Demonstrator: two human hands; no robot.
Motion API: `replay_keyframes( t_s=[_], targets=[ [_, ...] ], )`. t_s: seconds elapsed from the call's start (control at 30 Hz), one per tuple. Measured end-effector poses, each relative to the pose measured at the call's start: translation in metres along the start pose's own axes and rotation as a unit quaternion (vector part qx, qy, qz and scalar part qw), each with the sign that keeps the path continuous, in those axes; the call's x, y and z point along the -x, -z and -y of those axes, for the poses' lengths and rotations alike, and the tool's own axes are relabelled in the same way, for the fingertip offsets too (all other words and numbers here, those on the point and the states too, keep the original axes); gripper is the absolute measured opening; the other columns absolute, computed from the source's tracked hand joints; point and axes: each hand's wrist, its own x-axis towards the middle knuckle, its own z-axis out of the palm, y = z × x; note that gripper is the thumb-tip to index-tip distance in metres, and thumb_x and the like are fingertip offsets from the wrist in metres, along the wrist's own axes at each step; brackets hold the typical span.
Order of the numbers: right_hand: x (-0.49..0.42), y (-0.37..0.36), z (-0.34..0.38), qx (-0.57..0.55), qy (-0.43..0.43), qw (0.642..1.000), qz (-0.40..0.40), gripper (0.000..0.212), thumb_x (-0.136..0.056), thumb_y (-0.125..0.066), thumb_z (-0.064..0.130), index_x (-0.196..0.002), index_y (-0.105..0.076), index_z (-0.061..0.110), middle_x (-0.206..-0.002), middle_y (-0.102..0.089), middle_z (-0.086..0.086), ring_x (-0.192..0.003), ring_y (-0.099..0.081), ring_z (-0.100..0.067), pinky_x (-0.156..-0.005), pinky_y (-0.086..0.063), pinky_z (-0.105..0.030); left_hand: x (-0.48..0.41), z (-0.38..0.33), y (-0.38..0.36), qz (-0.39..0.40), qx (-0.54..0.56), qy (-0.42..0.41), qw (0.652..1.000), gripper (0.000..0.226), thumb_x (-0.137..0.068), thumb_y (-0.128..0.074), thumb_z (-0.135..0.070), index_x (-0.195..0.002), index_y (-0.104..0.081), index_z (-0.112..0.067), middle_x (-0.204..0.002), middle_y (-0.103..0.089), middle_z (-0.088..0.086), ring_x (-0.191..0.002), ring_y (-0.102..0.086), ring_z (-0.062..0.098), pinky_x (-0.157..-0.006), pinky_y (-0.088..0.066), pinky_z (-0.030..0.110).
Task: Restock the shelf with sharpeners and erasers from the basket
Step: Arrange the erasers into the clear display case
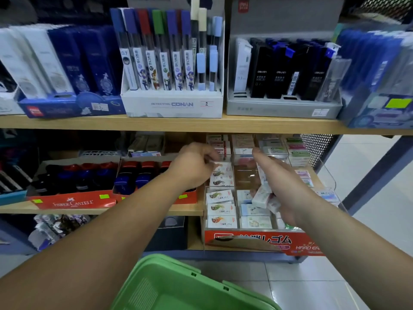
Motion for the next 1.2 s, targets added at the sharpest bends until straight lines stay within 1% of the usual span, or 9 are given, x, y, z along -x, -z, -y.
replay_keyframes(
  t_s=[0.07, 0.13, 0.2, 0.33, 0.43, 0.57, 0.8, 1.03, 1.2],
  targets=[
    [-0.004, 0.000, -0.004, -0.007, -0.023, 1.000, -0.001, 0.030, -0.091, -0.061, 0.070, -0.087, -0.078, 0.046, -0.129, -0.063, 0.013, -0.124, -0.056, -0.020, -0.111, -0.040, -0.047, 0.000, 0.002, -0.005, -0.006, -0.080, -0.029, 0.996, 0.022, -0.100, -0.062, -0.022, -0.113, -0.073, -0.035, -0.126, -0.066, -0.006, -0.115, -0.060, 0.015, -0.092, -0.055, 0.033],
    [-0.007, 0.004, -0.008, -0.057, -0.039, 0.998, 0.007, 0.040, -0.094, -0.055, 0.062, -0.105, -0.082, 0.034, -0.118, -0.075, 0.001, -0.104, -0.071, -0.024, -0.096, -0.056, -0.046, 0.001, 0.003, -0.010, -0.019, -0.176, -0.077, 0.981, 0.030, -0.099, -0.062, -0.022, -0.124, -0.071, -0.036, -0.138, -0.056, -0.003, -0.128, -0.050, 0.019, -0.100, -0.053, 0.039],
    [-0.010, 0.008, -0.011, -0.127, -0.053, 0.990, 0.008, 0.047, -0.100, -0.046, 0.045, -0.108, -0.083, 0.017, -0.096, -0.070, -0.008, -0.075, -0.067, -0.023, -0.071, -0.058, -0.037, 0.000, 0.004, -0.012, -0.024, -0.200, -0.083, 0.976, 0.034, -0.097, -0.064, -0.022, -0.126, -0.070, -0.037, -0.141, -0.052, -0.001, -0.131, -0.047, 0.021, -0.101, -0.052, 0.043],
    [-0.014, 0.015, -0.014, -0.150, -0.057, 0.987, -0.009, 0.035, -0.098, -0.050, 0.021, -0.115, -0.077, 0.006, -0.088, -0.063, -0.013, -0.064, -0.057, -0.024, -0.066, -0.052, -0.039, 0.001, 0.004, -0.011, -0.029, -0.165, -0.082, 0.982, 0.031, -0.097, -0.062, -0.019, -0.123, -0.071, -0.031, -0.131, -0.061, -0.003, -0.116, -0.060, 0.019, -0.086, -0.059, 0.041],
    [-0.015, 0.016, -0.016, -0.094, -0.024, 0.995, 0.018, 0.024, -0.097, -0.057, 0.012, -0.111, -0.076, 0.015, -0.093, -0.070, -0.014, -0.071, -0.061, -0.025, -0.072, -0.051, -0.041, 0.007, -0.006, -0.006, -0.040, -0.042, -0.095, 0.994, 0.020, -0.099, -0.062, -0.019, -0.112, -0.077, -0.022, -0.109, -0.069, -0.012, -0.098, -0.063, 0.005, -0.086, -0.056, 0.032],
    [-0.014, 0.015, -0.016, 0.031, 0.056, 0.998, 0.021, 0.019, -0.097, -0.071, 0.018, -0.112, -0.076, 0.028, -0.093, -0.079, 0.000, -0.089, -0.071, -0.022, -0.085, -0.051, -0.044, 0.019, -0.038, 0.006, 0.111, 0.199, -0.006, 0.974, 0.019, -0.101, -0.064, -0.034, -0.114, -0.074, -0.025, -0.087, -0.073, -0.008, -0.066, -0.063, -0.002, -0.056, -0.048, 0.018],
    [-0.004, 0.017, -0.011, 0.029, 0.098, 0.995, -0.019, 0.018, -0.094, -0.074, 0.010, -0.104, -0.080, 0.024, -0.097, -0.081, -0.004, -0.101, -0.074, -0.031, -0.087, -0.057, -0.047, 0.025, -0.041, 0.016, 0.144, 0.293, 0.010, 0.945, 0.021, -0.098, -0.067, -0.007, -0.120, -0.068, -0.010, -0.099, -0.075, 0.019, -0.075, -0.066, 0.013, -0.059, -0.052, 0.021],
    [-0.003, 0.019, -0.011, 0.030, 0.077, 0.996, -0.016, 0.017, -0.096, -0.073, 0.012, -0.092, -0.083, 0.025, -0.096, -0.081, -0.008, -0.098, -0.070, -0.042, -0.082, -0.052, -0.048, 0.027, -0.040, 0.015, 0.139, 0.335, 0.031, 0.932, 0.031, -0.094, -0.072, -0.006, -0.123, -0.065, -0.012, -0.097, -0.076, 0.015, -0.076, -0.066, 0.015, -0.060, -0.053, 0.022],
    [-0.001, 0.020, -0.009, 0.030, 0.078, 0.996, -0.025, 0.004, -0.094, -0.076, 0.016, -0.094, -0.080, 0.016, -0.084, -0.079, -0.003, -0.074, -0.068, -0.020, -0.060, -0.052, -0.030, 0.025, -0.039, 0.012, 0.112, 0.358, 0.063, 0.925, 0.020, -0.093, -0.073, -0.008, -0.112, -0.072, -0.009, -0.099, -0.077, 0.013, -0.078, -0.063, 0.017, -0.059, -0.050, 0.025]
  ],
)
